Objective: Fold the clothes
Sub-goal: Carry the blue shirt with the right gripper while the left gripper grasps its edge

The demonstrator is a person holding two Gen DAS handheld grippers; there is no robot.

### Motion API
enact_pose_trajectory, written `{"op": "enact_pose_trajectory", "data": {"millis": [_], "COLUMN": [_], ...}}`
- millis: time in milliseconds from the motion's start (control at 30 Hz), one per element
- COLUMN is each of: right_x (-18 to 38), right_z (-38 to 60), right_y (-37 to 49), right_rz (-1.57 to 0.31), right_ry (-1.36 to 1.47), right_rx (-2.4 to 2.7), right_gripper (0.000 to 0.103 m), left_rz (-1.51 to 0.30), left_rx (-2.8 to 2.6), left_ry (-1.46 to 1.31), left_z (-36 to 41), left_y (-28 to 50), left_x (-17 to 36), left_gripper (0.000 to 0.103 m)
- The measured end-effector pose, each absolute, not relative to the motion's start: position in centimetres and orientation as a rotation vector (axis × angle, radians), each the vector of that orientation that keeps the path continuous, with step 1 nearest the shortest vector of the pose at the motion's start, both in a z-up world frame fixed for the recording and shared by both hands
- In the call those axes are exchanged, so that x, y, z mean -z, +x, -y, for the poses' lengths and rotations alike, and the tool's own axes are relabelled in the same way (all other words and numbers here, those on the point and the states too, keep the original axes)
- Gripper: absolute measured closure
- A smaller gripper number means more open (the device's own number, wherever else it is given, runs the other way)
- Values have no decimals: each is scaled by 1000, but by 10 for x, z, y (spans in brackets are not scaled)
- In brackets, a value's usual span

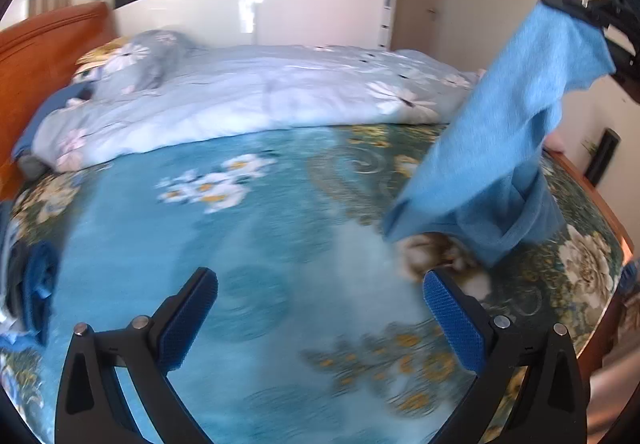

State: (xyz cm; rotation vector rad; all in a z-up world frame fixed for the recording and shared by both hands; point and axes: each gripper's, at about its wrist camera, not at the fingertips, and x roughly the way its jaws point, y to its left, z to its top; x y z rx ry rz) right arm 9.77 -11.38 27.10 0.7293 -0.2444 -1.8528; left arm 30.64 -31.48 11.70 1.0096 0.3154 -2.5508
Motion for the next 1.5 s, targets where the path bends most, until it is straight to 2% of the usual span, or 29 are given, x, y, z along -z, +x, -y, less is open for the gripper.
{"op": "enact_pose_trajectory", "data": {"millis": [200,333,567,933,1033,1233,1333,1367,1400,1433,1467,1500], "right_x": [-294,-288,-211,-100,-66,-45,-44,-47,-50,-51,-51,-51], "right_z": [186,220,225,136,110,95,89,90,90,88,86,83], "right_y": [150,182,196,180,176,177,174,176,178,178,177,176], "right_rz": [192,106,14,-19,-29,-35,-29,-42,-63,-78,-80,-72], "right_ry": [696,695,867,1149,1235,1309,1306,1305,1301,1291,1283,1283], "right_rx": [1722,1681,1719,1875,1912,1940,1946,1958,1979,1996,2003,2008], "right_gripper": [98,98,98,98,97,94,83,64,39,34,34,34], "left_rz": [-384,-429,-505,-566,-693,-912,-1015,-1030,-1038,-1045,-1045,-1048], "left_rx": [2471,2423,2393,2443,2449,2413,2439,2446,2452,2458,2465,2470], "left_ry": [946,928,957,1047,1054,1076,1035,1036,1042,1047,1054,1060], "left_z": [352,370,384,367,367,377,379,379,377,376,375,375], "left_y": [360,391,414,403,399,383,378,375,371,367,362,357], "left_x": [-119,-113,-92,-68,-57,-39,-42,-43,-44,-45,-45,-44], "left_gripper": [0,0,0,0,0,1,1,1,1,1,1,6]}}
